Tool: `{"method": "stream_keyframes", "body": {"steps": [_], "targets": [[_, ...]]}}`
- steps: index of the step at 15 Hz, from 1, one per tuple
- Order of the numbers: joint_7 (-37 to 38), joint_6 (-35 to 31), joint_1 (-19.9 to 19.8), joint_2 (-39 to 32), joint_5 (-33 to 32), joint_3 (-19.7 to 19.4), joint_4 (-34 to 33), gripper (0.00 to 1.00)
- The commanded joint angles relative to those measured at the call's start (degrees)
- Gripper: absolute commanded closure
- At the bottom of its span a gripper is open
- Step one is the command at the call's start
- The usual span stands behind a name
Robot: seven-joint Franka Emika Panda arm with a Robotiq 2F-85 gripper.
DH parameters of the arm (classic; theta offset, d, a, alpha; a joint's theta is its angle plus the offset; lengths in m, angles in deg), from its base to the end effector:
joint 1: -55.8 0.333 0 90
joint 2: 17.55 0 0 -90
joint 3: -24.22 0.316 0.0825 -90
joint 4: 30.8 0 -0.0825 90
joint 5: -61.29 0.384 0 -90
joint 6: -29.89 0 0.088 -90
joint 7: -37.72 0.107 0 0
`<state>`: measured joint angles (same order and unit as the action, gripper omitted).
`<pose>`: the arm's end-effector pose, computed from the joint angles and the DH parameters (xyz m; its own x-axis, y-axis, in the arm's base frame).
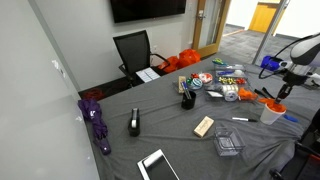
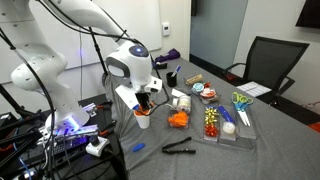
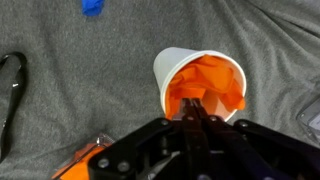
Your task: Put the orange glove in the white cup
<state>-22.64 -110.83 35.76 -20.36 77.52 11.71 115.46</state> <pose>0.3684 -0.2363 0.2394 0.9686 0.2456 0.0383 0.2481 -0.9472 -0.2032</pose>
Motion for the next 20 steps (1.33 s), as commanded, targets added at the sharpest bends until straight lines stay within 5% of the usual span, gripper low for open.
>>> {"method": "stream_keyframes", "body": {"steps": [1, 5, 11, 17, 20], "targets": [[-1.23, 0.93, 0.76, 4.26, -0.67, -1.39, 2.14, 0.9], [0.28, 5.87, 1.08, 8.14, -2.79, -2.53, 1.41, 1.0], [1.4, 15.15, 1.33, 12.48, -6.83, -4.94, -0.93, 1.0], [0.91, 17.33, 1.39, 13.3, -8.65, -6.83, -1.67, 1.0], [0.22, 18.57, 1.45, 13.1, -8.24, -7.65, -2.14, 0.86]]}}
